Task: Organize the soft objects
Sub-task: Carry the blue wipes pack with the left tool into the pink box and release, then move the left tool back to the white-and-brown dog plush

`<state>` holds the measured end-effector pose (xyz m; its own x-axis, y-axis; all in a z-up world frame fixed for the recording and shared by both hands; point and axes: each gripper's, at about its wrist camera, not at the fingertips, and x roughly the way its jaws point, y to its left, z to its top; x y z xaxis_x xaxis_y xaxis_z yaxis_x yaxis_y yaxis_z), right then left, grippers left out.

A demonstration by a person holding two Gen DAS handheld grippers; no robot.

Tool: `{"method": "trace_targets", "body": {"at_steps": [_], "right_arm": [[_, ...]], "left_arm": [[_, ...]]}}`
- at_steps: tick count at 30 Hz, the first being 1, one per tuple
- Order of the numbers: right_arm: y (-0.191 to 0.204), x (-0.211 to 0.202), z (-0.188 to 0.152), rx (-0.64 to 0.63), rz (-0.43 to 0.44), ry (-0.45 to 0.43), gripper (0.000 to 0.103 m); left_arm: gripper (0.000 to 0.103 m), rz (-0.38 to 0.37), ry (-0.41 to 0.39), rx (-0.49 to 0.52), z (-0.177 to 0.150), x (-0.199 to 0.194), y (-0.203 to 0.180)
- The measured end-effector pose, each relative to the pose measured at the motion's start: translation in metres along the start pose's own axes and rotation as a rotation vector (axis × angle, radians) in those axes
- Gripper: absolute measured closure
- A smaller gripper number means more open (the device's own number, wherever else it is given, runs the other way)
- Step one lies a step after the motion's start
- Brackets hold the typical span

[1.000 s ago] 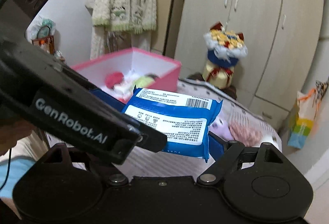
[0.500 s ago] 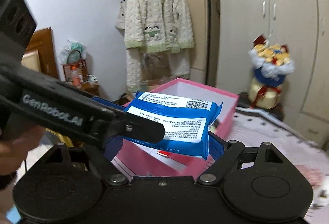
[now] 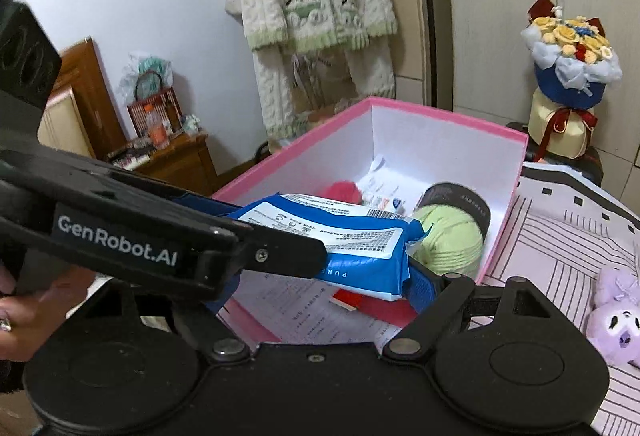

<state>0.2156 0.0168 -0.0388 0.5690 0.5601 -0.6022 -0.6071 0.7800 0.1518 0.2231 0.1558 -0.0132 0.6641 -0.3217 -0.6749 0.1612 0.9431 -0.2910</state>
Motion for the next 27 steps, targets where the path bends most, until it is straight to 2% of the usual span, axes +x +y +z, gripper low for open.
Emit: {"method": "trace_targets", "body": {"at_steps": [3, 6, 8, 13, 18, 27], "right_arm": [[-0.001, 0.013, -0.001, -0.011, -0.003, 0.030, 0.016], [-0.003, 0.012, -0.002, -0.024, -0.029, 0.035, 0.016], [-0.006, 0.001, -0.003, -0.027, -0.008, 0.020, 0.016], [-0.019, -0.032, -0.007, -0.013, 0.042, -0.025, 0.016], [-0.030, -0.061, -0.016, 0.000, 0.053, -0.041, 0.016], [-0.043, -0.127, -0.030, -0.022, -0.021, -0.084, 0.016]], "left_arm": [[0.037, 0.049, -0.003, 0.001, -0.002, 0.009, 0.006], [0.037, 0.173, -0.057, 0.079, -0.006, 0.007, 0.001], [0.037, 0.213, -0.090, 0.116, -0.009, -0.002, -0.001], [0.036, 0.157, -0.091, 0.067, -0.009, -0.022, 0.010], [0.036, 0.127, -0.119, 0.076, -0.010, -0.043, 0.000], [0.034, -0.004, -0.132, 0.179, -0.015, -0.081, -0.047]]}}
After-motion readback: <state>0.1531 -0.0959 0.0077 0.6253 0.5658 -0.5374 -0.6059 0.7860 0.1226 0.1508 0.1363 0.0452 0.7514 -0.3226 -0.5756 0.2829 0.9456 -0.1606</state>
